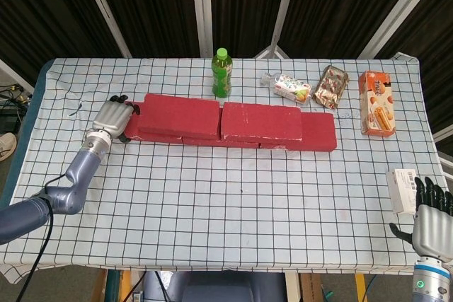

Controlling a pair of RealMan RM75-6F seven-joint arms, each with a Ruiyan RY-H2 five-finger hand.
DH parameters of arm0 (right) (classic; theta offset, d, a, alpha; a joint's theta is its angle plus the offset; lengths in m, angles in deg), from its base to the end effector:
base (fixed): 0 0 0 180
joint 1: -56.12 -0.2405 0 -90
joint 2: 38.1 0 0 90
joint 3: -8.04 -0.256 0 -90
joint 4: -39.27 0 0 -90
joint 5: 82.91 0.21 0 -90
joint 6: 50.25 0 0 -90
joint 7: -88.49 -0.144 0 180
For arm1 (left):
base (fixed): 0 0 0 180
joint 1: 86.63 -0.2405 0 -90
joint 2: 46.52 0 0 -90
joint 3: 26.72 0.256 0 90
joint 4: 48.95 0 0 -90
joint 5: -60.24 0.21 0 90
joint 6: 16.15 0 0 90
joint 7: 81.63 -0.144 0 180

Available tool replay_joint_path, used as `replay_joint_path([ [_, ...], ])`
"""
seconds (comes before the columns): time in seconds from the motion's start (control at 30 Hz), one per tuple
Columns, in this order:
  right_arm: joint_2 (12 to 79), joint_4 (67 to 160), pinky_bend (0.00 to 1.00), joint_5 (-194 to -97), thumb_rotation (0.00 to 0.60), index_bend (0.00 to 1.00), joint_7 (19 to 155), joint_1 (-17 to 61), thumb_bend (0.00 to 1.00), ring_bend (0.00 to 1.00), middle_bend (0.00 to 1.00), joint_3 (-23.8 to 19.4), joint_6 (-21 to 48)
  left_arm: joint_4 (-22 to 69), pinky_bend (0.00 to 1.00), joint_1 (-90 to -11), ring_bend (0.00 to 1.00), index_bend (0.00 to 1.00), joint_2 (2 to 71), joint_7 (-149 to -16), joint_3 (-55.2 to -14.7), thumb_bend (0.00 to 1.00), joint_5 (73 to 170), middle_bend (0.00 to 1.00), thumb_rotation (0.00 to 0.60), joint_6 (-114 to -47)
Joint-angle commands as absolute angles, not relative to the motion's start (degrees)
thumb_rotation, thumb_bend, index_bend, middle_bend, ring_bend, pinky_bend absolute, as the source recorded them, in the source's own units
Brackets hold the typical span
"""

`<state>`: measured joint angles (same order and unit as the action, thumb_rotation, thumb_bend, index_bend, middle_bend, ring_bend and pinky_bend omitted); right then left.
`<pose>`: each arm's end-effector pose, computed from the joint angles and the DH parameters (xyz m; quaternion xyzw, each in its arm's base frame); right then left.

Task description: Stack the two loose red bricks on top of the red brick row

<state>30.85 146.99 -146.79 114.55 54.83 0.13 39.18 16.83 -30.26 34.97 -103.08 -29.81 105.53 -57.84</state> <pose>-0.3037 -0.1653 0.1436 0.4807 -0.4503 0.2687 0.7028 -0.1980 0.4459 0.0517 -0.7493 -0.3364 -0.2199 0.5263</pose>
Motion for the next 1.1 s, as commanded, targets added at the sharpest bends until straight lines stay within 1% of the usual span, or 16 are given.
replay_joint_path([
  [0.03, 30.85, 147.00, 0.00, -146.77, 0.600, 0.00, 114.54, 54.83, 0.19, 0.00, 0.00, 0.13, 39.18, 16.79, 0.14, -30.32, 0.11, 0.32, 35.07, -103.19, -30.04, 0.13, 105.58, 0.32, 0.600, -57.55],
  [1.1, 31.41, 147.29, 0.00, -145.84, 0.600, 0.00, 115.93, 54.64, 0.19, 0.00, 0.00, 0.05, 39.66, 16.02, 0.14, -30.57, 0.11, 0.31, 35.34, -103.95, -31.77, 0.13, 106.23, 0.31, 0.600, -54.94],
])
